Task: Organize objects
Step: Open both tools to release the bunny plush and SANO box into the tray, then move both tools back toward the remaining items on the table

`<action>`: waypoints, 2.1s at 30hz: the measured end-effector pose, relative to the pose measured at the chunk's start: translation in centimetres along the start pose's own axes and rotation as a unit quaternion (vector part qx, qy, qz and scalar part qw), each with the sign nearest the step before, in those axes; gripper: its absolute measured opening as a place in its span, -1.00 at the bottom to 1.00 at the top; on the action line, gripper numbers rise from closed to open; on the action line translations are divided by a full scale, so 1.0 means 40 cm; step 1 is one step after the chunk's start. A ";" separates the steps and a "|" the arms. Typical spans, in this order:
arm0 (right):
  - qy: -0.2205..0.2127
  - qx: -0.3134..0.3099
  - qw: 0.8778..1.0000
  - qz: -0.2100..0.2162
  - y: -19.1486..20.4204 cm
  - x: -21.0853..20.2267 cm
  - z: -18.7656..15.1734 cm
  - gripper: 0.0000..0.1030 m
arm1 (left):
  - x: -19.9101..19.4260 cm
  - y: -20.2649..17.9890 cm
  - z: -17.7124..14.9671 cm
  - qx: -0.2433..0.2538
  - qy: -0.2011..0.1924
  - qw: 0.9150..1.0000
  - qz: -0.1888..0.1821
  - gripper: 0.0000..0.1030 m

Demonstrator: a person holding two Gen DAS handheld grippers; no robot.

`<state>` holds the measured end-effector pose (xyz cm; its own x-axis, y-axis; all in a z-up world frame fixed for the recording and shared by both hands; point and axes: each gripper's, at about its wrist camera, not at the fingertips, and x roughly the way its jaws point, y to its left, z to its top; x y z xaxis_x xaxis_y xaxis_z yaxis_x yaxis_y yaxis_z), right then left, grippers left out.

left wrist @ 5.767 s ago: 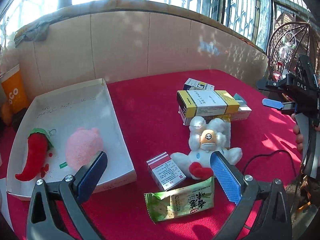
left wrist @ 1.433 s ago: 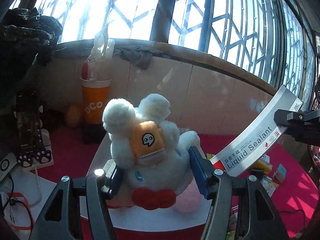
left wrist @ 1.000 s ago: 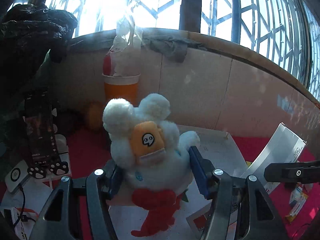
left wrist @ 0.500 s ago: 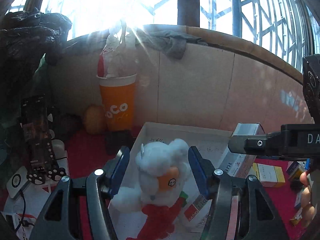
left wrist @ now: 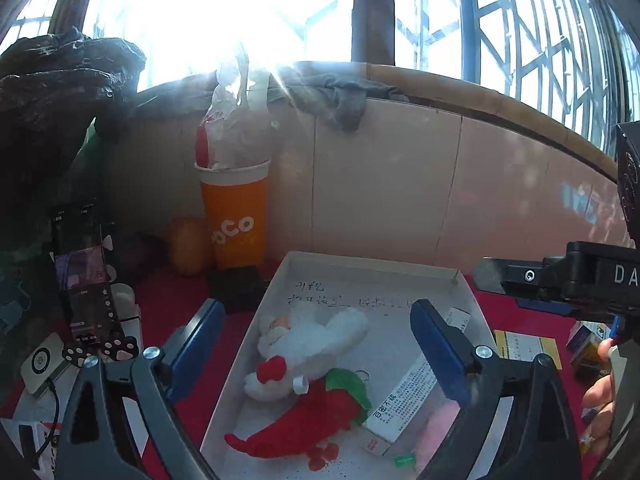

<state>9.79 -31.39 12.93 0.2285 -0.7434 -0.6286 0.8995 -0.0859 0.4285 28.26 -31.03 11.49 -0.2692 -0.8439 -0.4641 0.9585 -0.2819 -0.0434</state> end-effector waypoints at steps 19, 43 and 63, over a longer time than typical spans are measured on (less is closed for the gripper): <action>-0.066 -0.023 0.998 -0.002 -0.010 -0.213 -0.086 0.63 | -0.115 -0.067 -0.012 0.015 -0.011 0.999 -0.033 1.00; -0.151 0.088 0.985 -0.002 -0.276 -0.535 -0.263 0.65 | -0.193 -0.247 -0.131 0.084 0.049 0.989 -0.115 1.00; -0.111 0.011 0.943 -0.315 -0.391 -0.617 -0.369 0.99 | -0.234 -0.389 -0.284 0.168 0.114 0.962 -0.183 1.00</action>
<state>-4.41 -1.89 12.17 -0.4334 -0.6605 -0.6131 0.8224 -0.5681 0.0308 16.94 -13.58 6.45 -0.5189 -0.5479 -0.6562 0.7077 -0.7059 0.0297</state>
